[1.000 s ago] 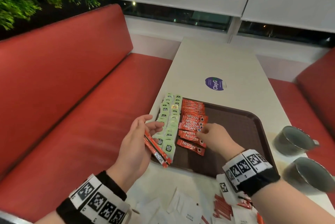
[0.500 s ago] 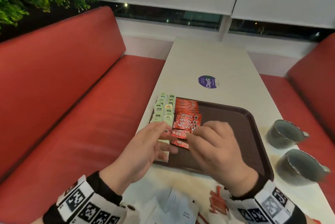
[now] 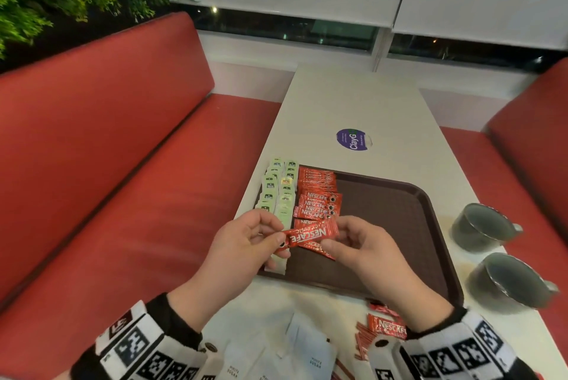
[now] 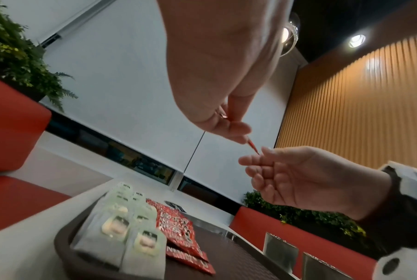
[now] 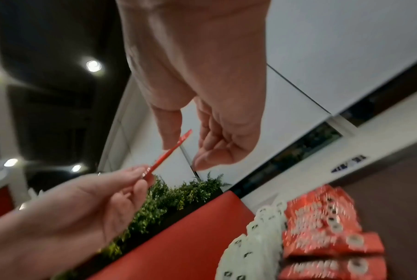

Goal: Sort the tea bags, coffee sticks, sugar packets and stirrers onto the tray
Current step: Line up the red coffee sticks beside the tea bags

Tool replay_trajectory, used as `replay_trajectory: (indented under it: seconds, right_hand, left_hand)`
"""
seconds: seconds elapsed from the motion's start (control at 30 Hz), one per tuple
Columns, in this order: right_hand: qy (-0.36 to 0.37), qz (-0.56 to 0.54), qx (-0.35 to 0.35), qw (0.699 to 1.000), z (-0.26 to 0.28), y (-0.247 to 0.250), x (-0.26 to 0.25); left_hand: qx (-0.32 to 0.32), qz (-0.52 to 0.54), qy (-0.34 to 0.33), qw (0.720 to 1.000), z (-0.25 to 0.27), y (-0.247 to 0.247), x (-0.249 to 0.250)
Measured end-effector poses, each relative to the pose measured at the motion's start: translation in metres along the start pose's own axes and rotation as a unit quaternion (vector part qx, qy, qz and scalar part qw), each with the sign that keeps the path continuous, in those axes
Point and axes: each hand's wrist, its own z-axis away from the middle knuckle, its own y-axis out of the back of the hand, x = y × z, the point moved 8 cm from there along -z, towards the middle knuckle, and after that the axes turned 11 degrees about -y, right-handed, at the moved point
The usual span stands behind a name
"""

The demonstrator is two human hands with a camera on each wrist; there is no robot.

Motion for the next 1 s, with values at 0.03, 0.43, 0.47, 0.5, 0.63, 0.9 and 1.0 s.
replay_trajectory:
  seconds: [0.03,0.43,0.47,0.5,0.63,0.9,1.0]
  right_hand:
    - [-0.021,-0.068,-0.024,0.997,-0.003,-0.004,0.002]
    - [0.01,0.014,-0.019,1.0,-0.053,0.0,-0.036]
    - [-0.005,0.111,-0.013,0.994,-0.061,0.0,-0.025]
    - [-0.026,0.188,-0.016,0.982,-0.068,-0.002,-0.012]
    - [-0.094,0.379,-0.066,0.918,-0.089,-0.025,0.038]
    - [-0.12,0.394,-0.068,0.909,-0.109,-0.05,0.053]
    - [-0.096,0.423,-0.046,0.9,-0.106,-0.053,0.052]
  left_hand:
    - [0.014,0.005,-0.001,1.0,-0.001,0.0,-0.001]
    - [0.032,-0.029,-0.006,0.999,-0.013,0.002,-0.013]
    - [0.048,-0.026,0.007,0.999,-0.01,0.011,-0.021]
    - [0.059,-0.028,0.021,0.998,-0.007,0.021,-0.029]
    - [0.072,-0.07,0.064,0.993,0.005,0.046,-0.054]
    - [0.083,-0.052,0.07,0.993,0.002,0.048,-0.062]
    - [0.079,-0.054,0.069,0.993,0.001,0.047,-0.064]
